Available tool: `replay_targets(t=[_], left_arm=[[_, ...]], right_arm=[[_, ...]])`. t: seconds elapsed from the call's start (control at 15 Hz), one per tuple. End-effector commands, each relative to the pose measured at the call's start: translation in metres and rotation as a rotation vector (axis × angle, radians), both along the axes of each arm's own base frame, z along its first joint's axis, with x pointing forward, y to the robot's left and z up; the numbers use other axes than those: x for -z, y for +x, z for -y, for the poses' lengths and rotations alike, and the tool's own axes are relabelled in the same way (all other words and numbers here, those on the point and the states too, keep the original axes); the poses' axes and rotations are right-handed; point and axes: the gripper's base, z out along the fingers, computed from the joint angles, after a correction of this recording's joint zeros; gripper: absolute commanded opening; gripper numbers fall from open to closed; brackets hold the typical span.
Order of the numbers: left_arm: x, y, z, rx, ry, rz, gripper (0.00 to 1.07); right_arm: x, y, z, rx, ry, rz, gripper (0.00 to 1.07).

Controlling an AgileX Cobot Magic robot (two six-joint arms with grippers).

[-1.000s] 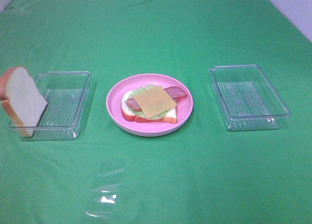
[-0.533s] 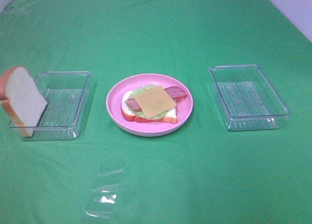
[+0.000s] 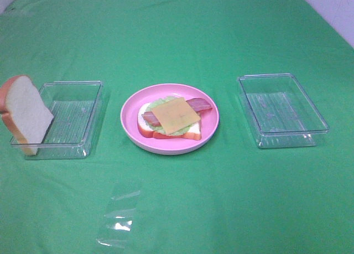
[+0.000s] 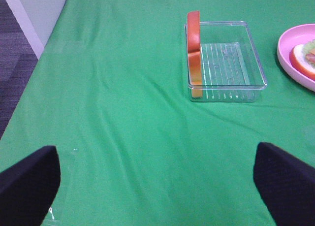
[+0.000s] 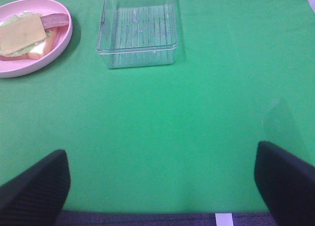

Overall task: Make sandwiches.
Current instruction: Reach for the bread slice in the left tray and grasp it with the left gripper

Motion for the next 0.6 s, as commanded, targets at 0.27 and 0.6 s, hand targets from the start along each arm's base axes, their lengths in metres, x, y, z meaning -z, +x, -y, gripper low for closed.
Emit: replay_targets(t=[0.27,0.6], left_arm=[[0.0003,-0.0003,0.0,0.005,0.0,0.01,1.0],[-0.0024,0.0055,-0.0003,0.005,-0.001,-0.016,1.0]], right_arm=[[0.0008,-0.0031,-0.0003,-0.008,-0.004,0.029,0.98],[0.0008,-0.0031,-0.0003,-0.008,-0.004,0.029,0.98]])
